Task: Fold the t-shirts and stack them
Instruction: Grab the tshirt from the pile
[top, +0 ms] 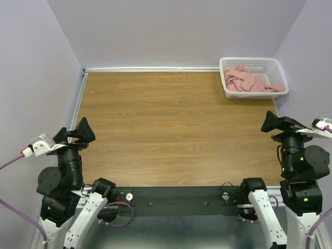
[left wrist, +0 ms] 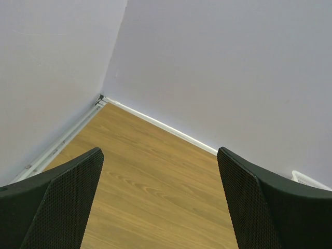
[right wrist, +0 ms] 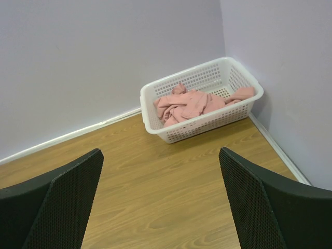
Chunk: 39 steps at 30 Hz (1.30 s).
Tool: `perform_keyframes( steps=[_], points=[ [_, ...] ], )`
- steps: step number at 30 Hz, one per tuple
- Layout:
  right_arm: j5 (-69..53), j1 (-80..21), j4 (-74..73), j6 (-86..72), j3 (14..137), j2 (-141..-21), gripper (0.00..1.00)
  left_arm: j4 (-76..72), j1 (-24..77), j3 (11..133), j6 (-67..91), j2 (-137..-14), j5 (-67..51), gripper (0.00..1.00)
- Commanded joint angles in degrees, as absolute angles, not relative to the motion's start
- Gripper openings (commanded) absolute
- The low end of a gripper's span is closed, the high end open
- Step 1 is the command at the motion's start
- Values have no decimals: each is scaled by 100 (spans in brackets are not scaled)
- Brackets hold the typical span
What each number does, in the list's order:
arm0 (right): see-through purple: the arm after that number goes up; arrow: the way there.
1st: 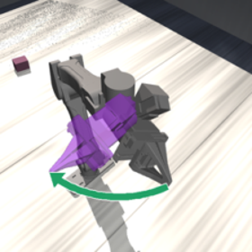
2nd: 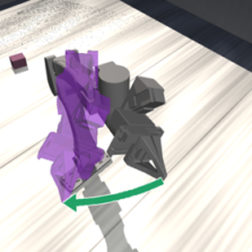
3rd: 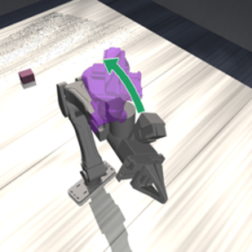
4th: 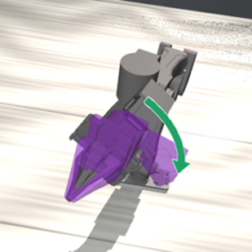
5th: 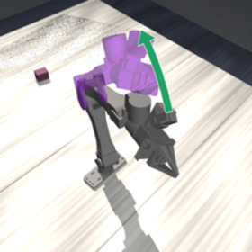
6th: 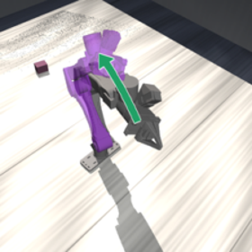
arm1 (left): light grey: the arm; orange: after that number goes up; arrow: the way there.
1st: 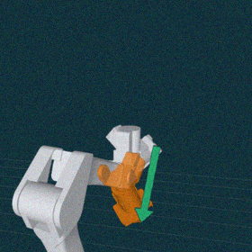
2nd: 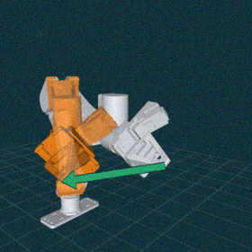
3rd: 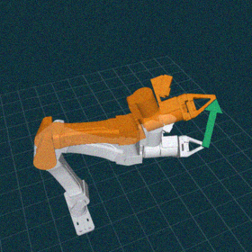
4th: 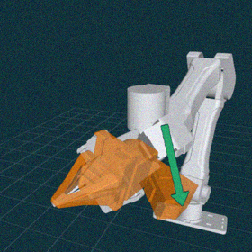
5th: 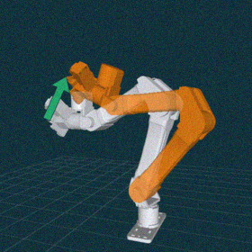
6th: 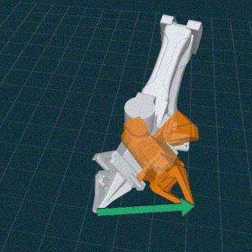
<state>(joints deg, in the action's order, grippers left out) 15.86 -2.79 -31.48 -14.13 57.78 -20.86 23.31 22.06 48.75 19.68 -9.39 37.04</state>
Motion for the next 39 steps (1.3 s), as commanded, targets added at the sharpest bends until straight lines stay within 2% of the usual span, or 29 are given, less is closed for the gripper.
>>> perform_keyframes(
  steps=[1,8,15,18,28,39],
  points=[
    [1477,-334,-3287,-1239,5748,-2030,100,2250,2162,4790,2057,-949,3762,99],
    [1257,-351,-3094,-1353,5485,-2223,100,2110,2171,4658,2109,-1063,3551,99],
    [704,-351,-2409,-1433,5634,-3330,100,1706,2171,4351,2250,-1450,3059,99],
    [956,-360,-2092,-1432,5809,-4093,100,1390,2162,4175,2241,-1661,2804,99],
    [1494,-343,-2048,-1467,8056,-8581,100,1204,2171,3956,1776,-2223,2506,99],
    [1442,-26,-2021,-1696,10502,-11670,97,1406,2171,3656,2197,-2048,2127,99]
  ],
)
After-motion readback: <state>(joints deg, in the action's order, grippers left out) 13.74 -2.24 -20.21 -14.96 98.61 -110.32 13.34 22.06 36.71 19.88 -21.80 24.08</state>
